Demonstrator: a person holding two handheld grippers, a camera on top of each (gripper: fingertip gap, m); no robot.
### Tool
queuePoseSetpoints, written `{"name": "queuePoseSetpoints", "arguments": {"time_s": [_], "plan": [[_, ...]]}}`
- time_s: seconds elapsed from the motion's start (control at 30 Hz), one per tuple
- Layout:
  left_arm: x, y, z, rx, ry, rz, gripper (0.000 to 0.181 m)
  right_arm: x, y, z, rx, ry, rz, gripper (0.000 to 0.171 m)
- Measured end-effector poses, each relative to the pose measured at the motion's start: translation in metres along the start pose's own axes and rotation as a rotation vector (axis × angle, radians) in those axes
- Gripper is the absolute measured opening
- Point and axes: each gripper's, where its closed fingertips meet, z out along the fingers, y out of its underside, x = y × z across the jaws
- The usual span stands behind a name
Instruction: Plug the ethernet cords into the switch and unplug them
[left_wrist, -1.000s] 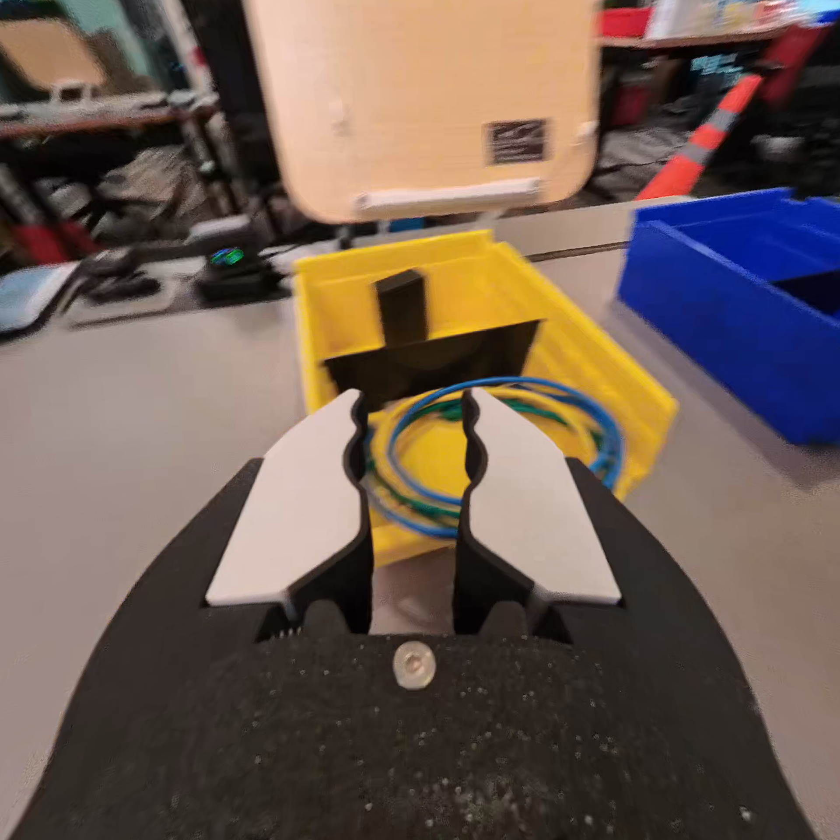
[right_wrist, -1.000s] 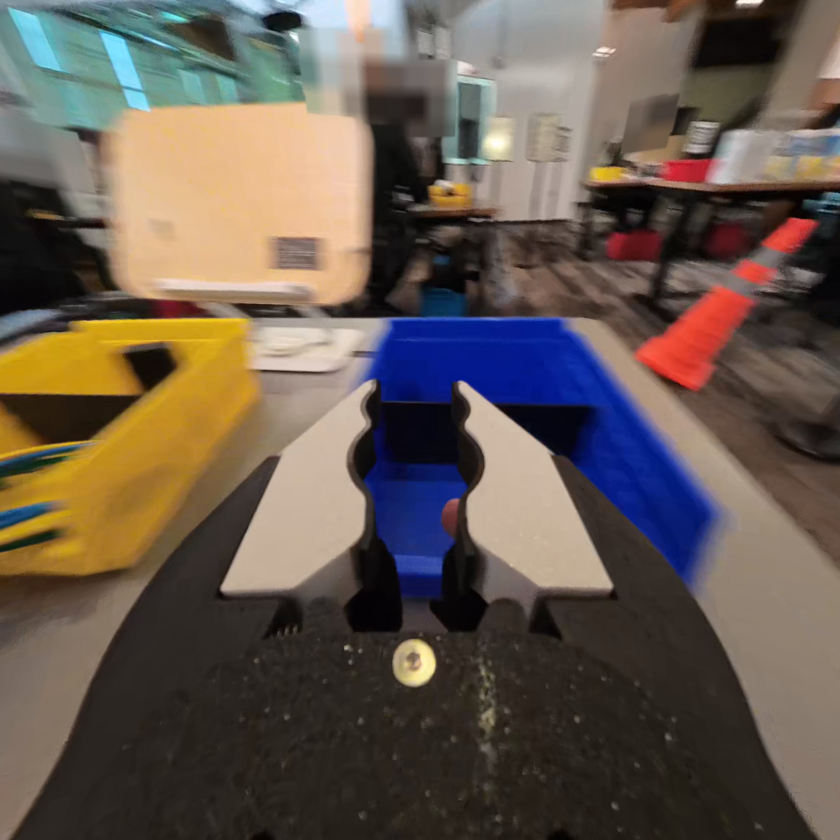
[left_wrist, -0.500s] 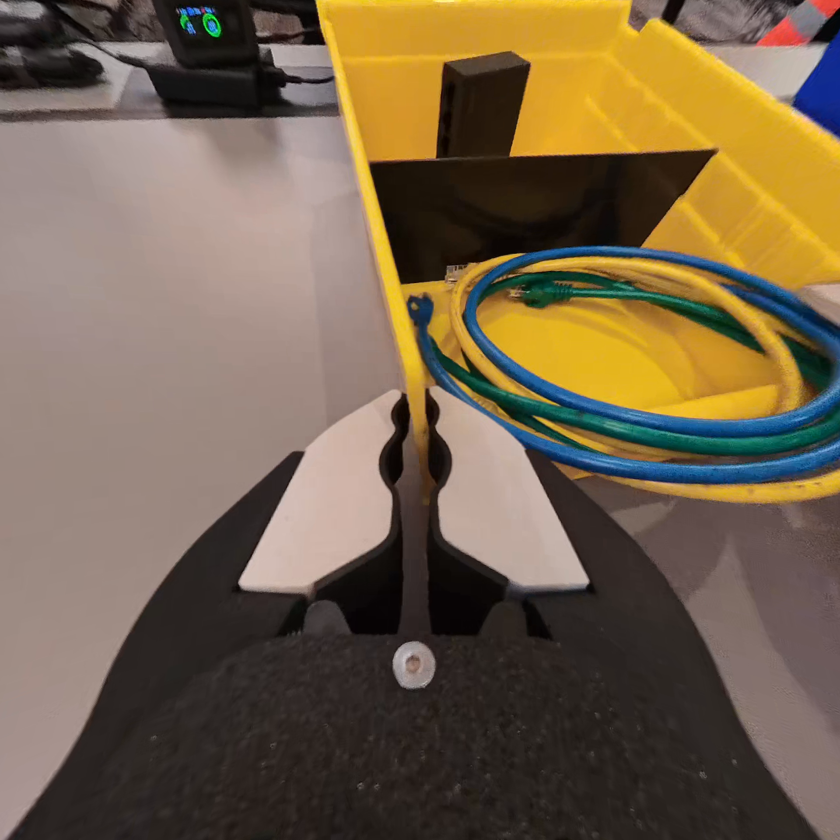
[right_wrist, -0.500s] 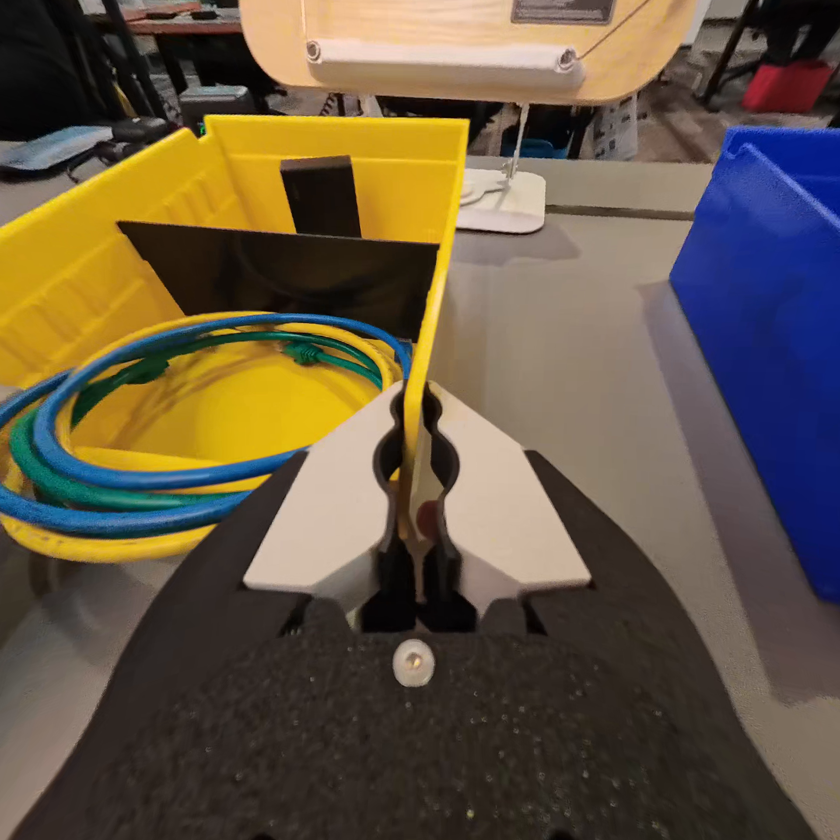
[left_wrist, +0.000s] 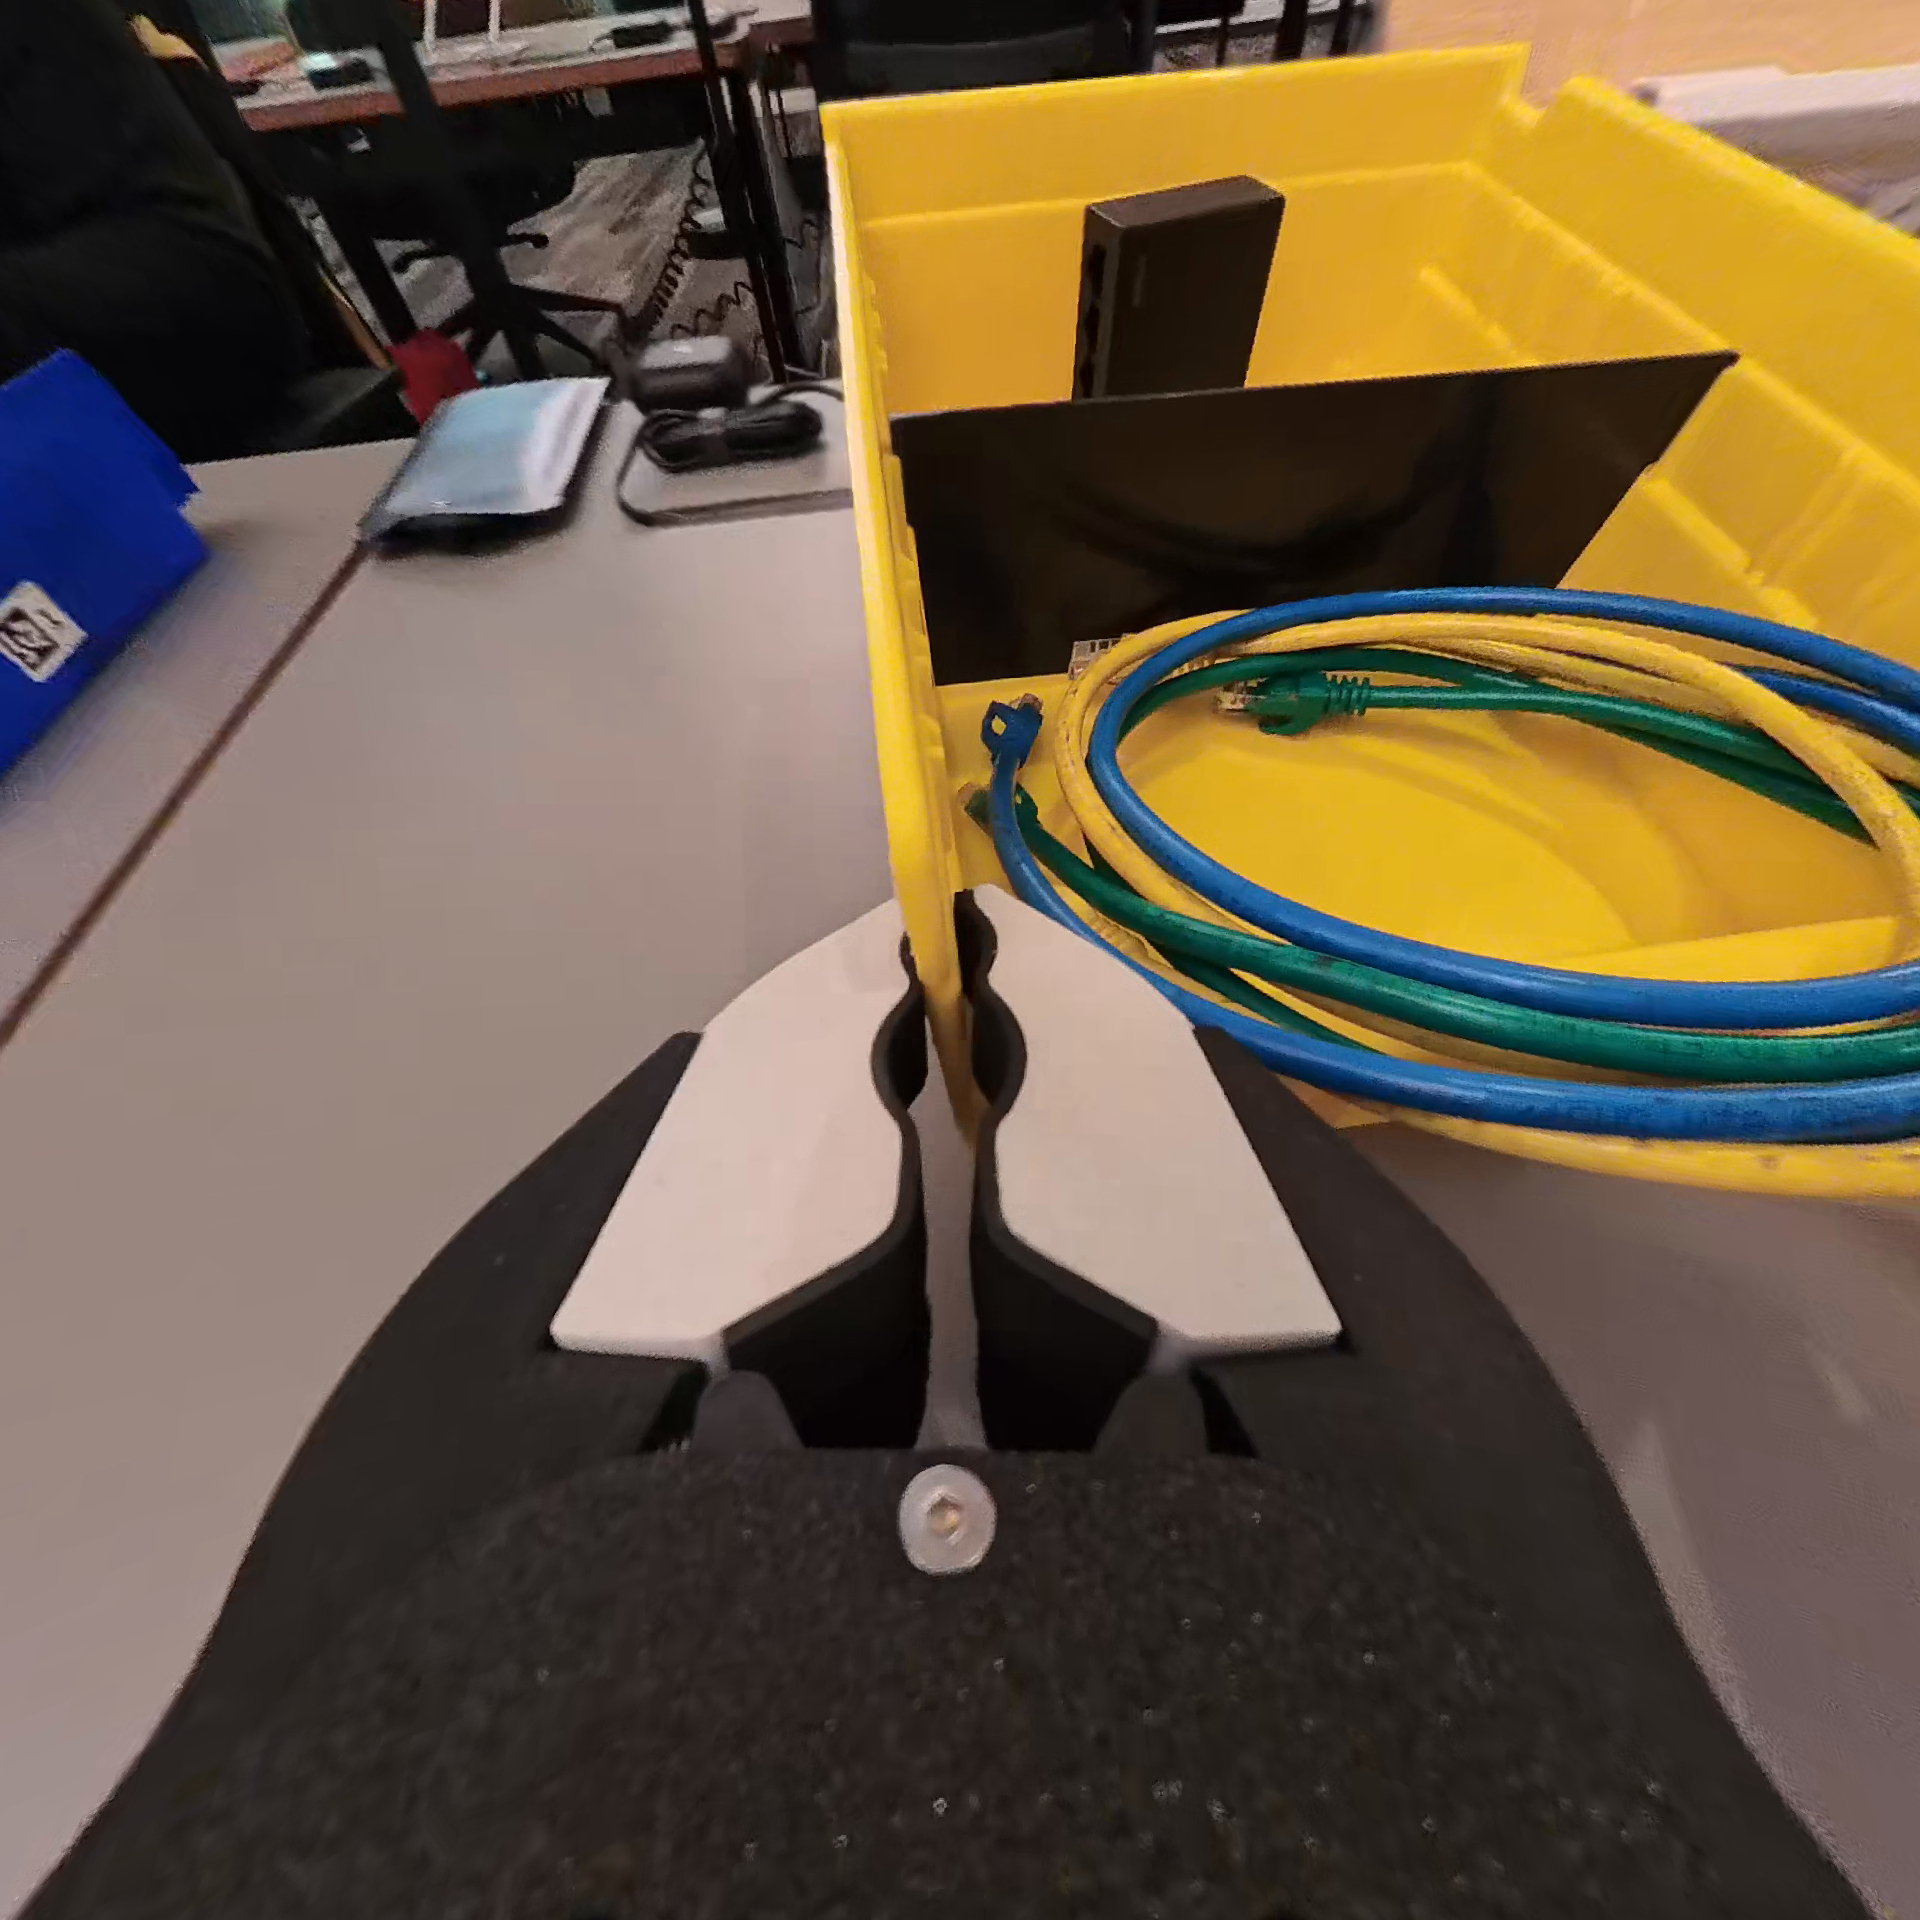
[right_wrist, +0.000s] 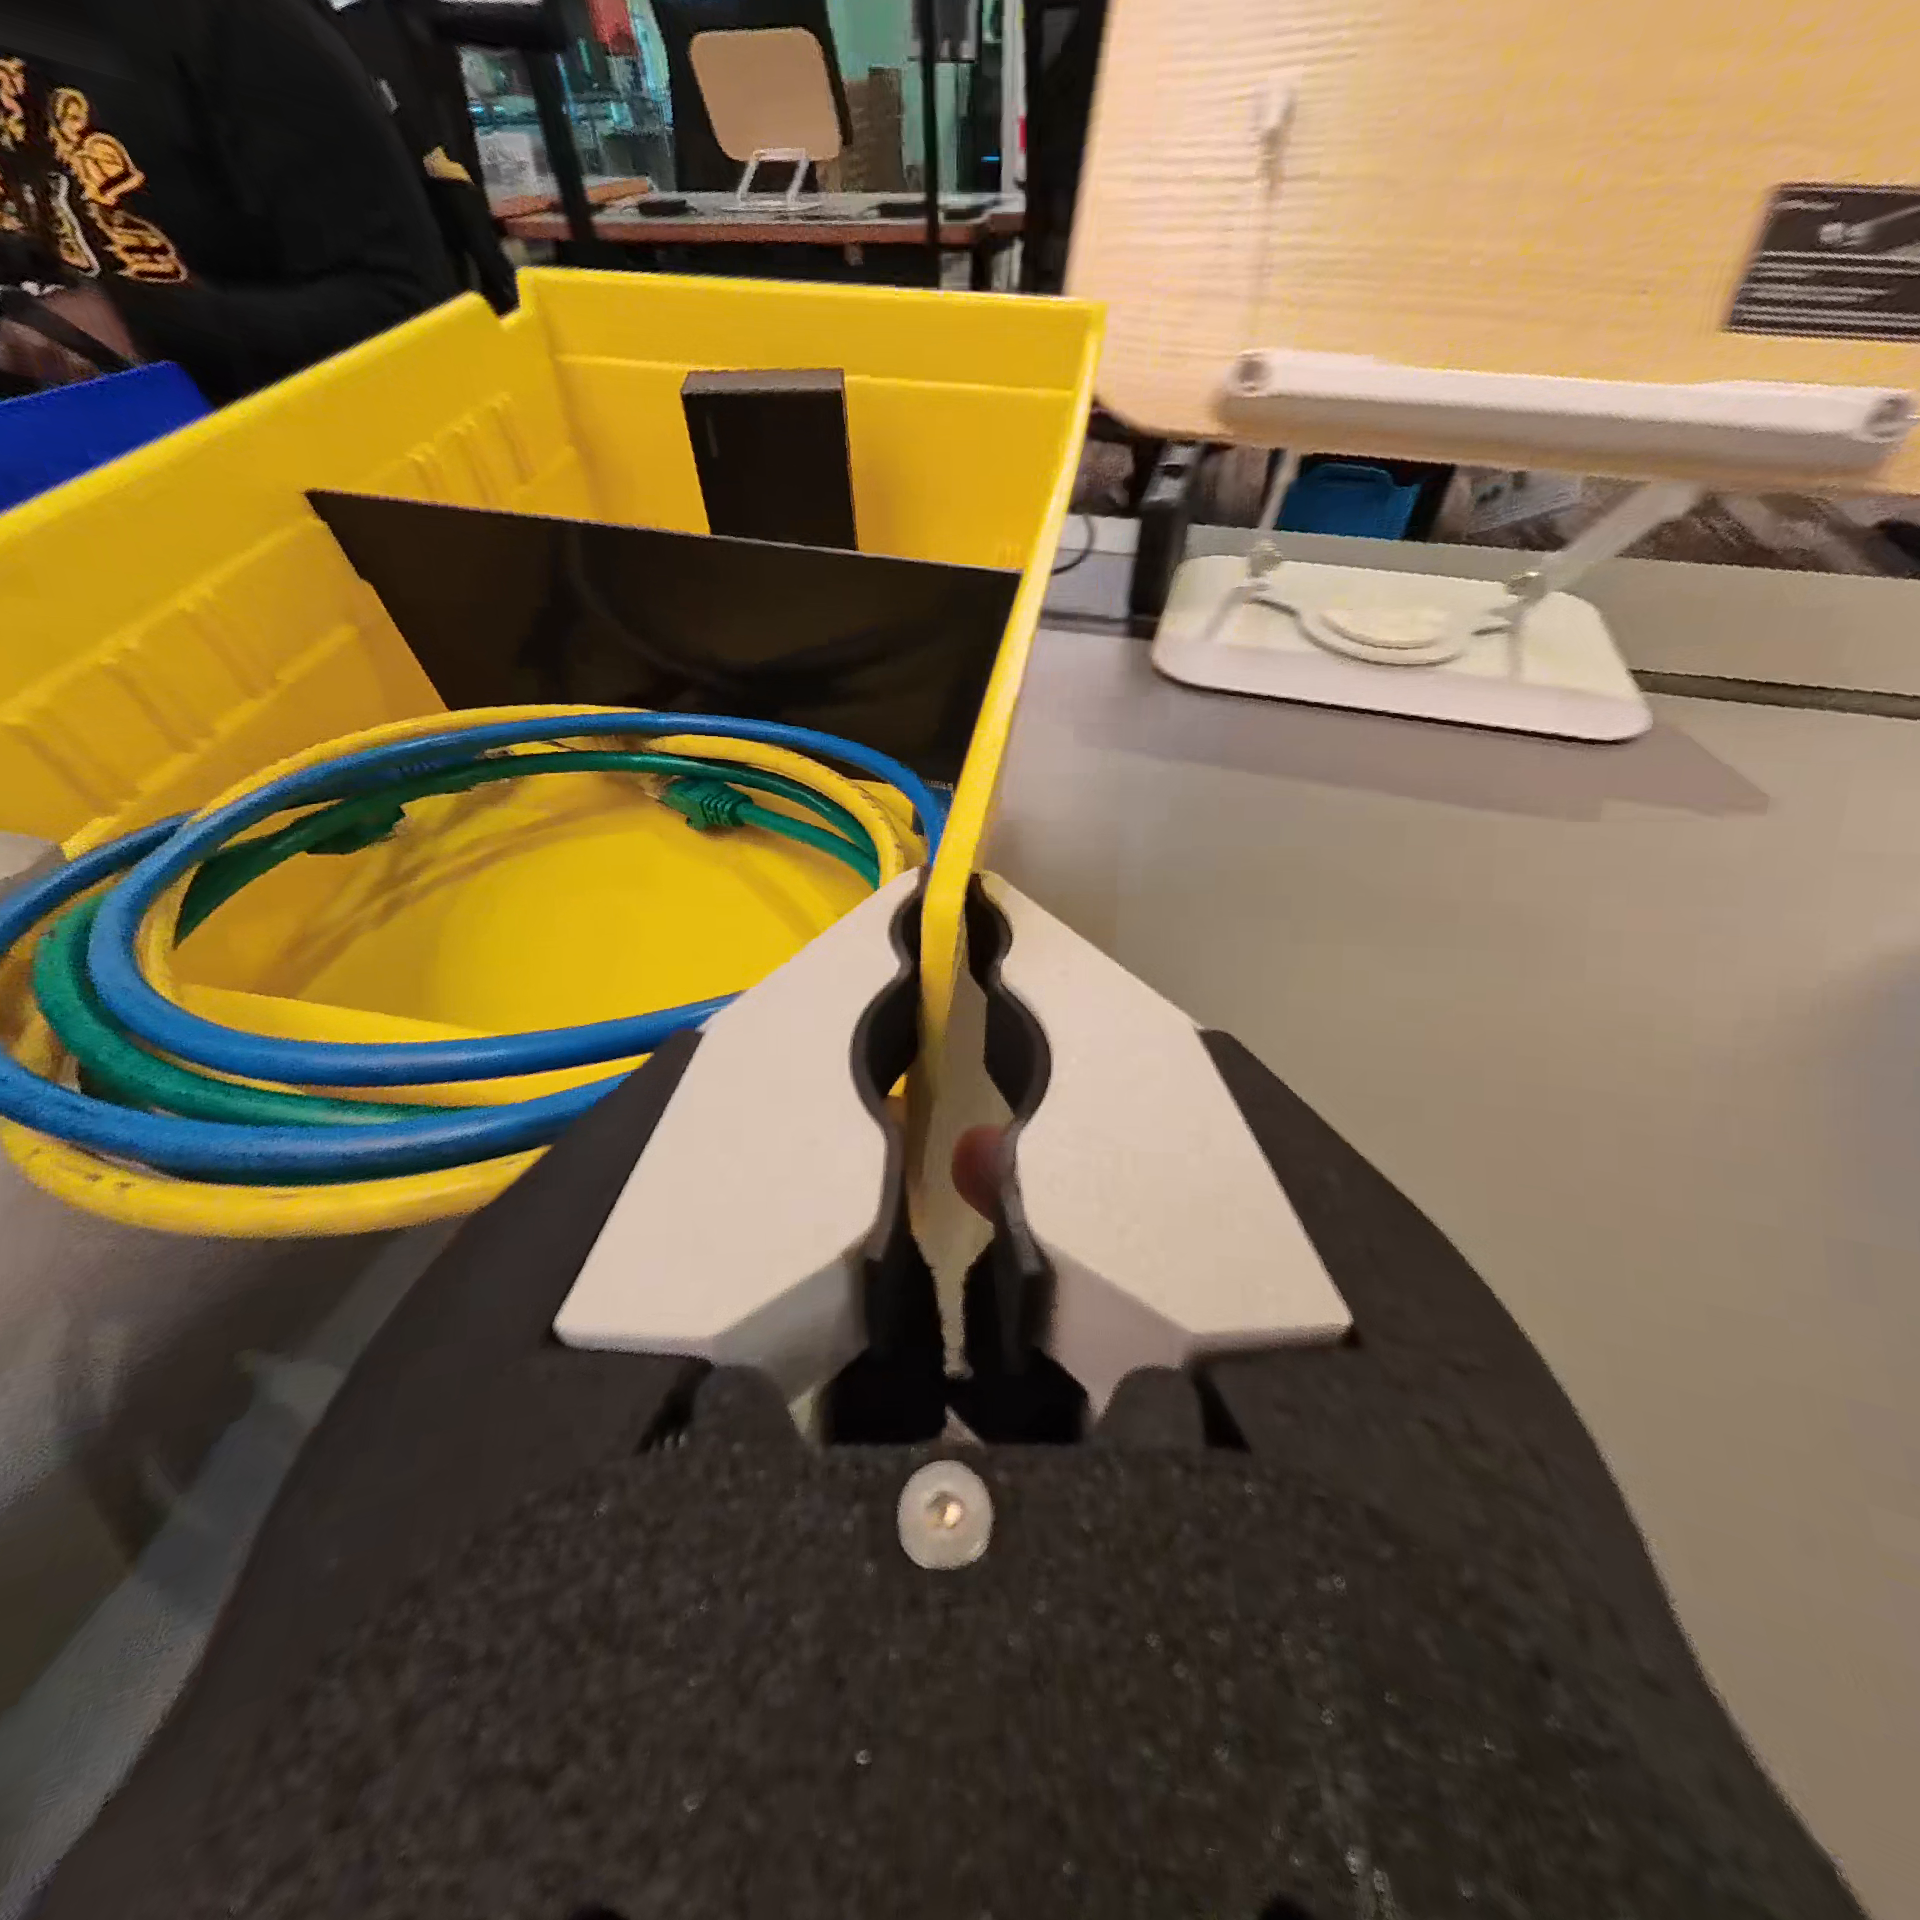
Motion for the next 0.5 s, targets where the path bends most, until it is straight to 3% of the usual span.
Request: {"name": "queuePoseSetpoints", "arguments": {"time_s": [0.17, 0.4, 0.5], "plan": [[-0.054, 0.020, 0.005, -0.034, 0.019, -0.016, 0.002, -0.055, 0.013, 0.017, -0.037, -0.019, -0.012, 0.006], [-0.068, 0.040, 0.025, -0.082, 0.035, -0.133, 0.002, -0.072, 0.032, 0.026, -0.073, -0.097, 0.034, 0.012], [-0.071, 0.038, 0.025, -0.086, 0.038, -0.181, 0.004, -0.078, 0.031, 0.024, -0.106, -0.226, 0.075, 0.019]]}}
